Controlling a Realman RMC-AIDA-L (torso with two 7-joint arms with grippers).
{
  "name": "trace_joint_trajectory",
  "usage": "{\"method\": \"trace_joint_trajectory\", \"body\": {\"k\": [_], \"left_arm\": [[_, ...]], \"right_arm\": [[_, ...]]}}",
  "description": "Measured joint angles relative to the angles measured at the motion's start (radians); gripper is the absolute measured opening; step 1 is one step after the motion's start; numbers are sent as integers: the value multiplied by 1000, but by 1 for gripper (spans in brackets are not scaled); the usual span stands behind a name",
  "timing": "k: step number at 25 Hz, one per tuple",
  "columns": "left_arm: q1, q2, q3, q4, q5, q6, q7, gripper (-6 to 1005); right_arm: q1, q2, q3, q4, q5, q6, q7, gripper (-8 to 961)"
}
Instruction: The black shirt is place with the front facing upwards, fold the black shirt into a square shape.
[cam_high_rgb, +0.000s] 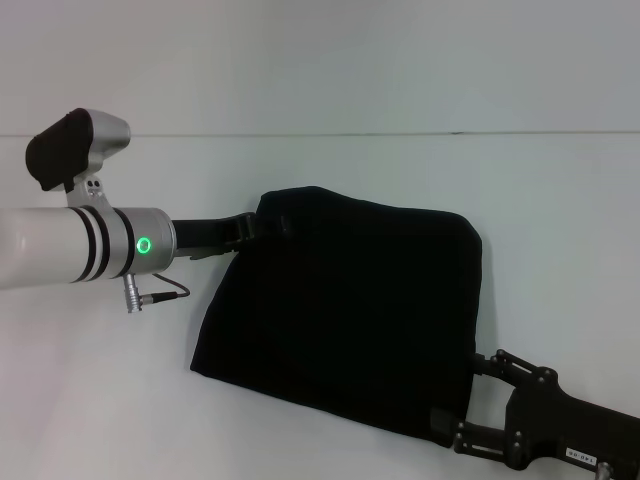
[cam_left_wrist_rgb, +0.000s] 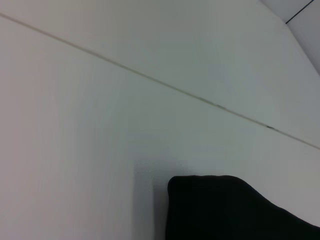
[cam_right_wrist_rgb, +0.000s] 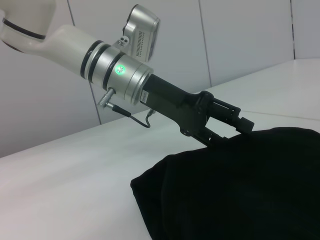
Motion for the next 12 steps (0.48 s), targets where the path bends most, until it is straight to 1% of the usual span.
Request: {"method": "trace_joint_trajectory", "body": {"k": [2,6,12], "left_arm": [[0,0,4,0,0,-2,4,771],[-1,0,44,3,2,-6,1,756],[-4,-2,46,7,2,-14,0,571]], "right_arm": [[1,0,0,0,0,0,0,914],[1,0,0,-1,0,-1,0,914],[3,0,0,-6,1,-1,1,914]]}}
